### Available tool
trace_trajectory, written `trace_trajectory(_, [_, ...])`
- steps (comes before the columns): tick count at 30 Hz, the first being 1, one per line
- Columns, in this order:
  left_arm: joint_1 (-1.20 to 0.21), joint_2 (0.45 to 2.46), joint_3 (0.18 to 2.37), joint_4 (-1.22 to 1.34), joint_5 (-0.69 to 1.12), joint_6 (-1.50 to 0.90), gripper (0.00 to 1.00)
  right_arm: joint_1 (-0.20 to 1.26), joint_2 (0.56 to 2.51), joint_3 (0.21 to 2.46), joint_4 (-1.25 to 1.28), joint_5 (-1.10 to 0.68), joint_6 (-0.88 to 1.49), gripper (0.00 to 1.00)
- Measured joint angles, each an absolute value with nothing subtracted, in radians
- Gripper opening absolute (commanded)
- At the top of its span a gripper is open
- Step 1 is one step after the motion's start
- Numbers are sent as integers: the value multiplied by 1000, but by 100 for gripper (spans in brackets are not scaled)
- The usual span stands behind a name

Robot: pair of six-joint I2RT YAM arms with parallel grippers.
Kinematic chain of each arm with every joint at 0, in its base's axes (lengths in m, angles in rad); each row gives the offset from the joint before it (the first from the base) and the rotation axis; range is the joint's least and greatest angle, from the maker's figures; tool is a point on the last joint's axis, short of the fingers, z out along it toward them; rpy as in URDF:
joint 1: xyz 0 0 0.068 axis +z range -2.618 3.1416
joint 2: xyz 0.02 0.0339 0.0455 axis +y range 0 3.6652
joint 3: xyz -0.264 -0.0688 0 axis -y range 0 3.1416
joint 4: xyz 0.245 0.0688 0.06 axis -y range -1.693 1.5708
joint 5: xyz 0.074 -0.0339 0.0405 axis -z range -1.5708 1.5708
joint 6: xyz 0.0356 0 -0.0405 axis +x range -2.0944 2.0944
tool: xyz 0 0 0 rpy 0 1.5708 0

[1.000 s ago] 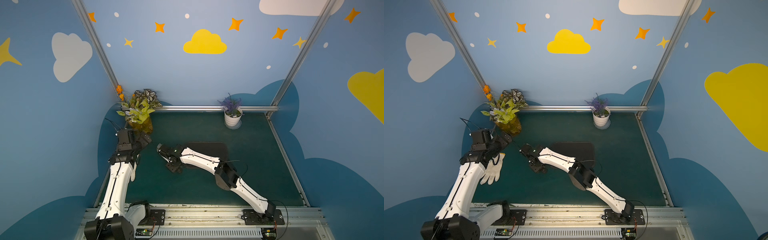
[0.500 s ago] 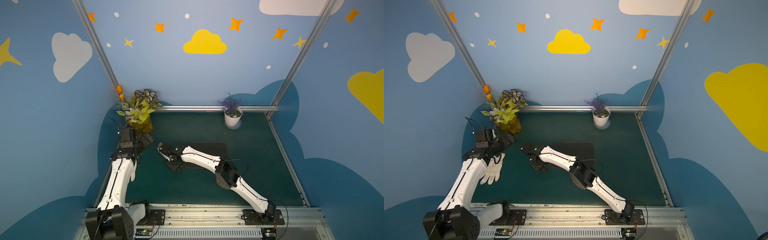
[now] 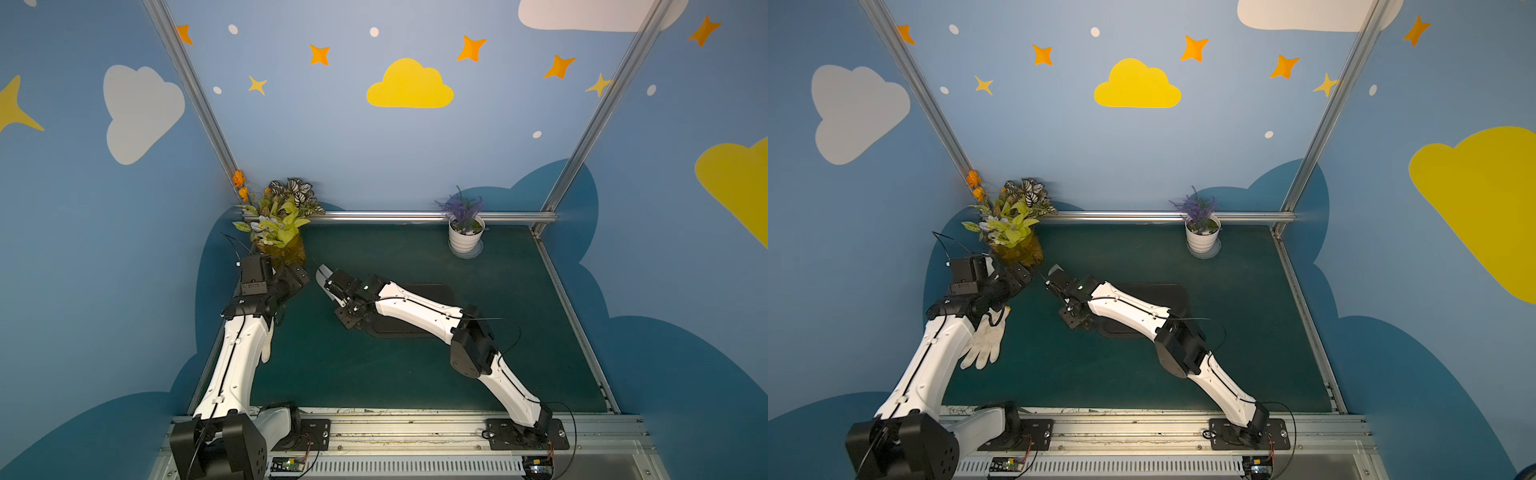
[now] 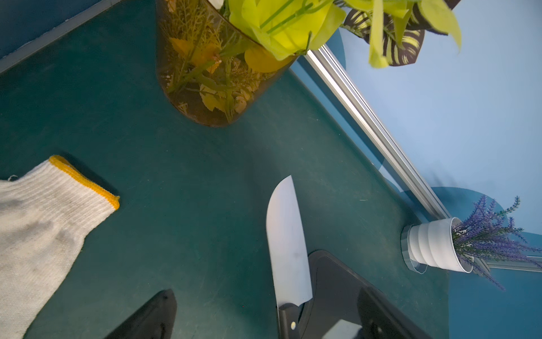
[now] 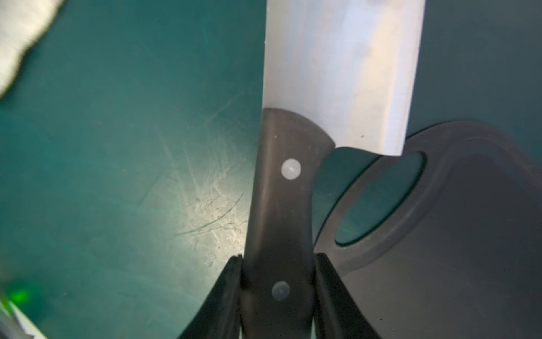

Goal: Align the knife with the edge of the cutting board
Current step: Pick up the knife at the center of the board.

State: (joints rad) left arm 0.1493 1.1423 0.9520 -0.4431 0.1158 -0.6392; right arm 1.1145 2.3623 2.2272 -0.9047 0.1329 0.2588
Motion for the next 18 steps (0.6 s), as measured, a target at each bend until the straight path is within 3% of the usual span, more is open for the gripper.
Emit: trace_trajectory(18, [121,1194,953,-439,187,-632,100,1114,2176,1958,-875,250,356,0])
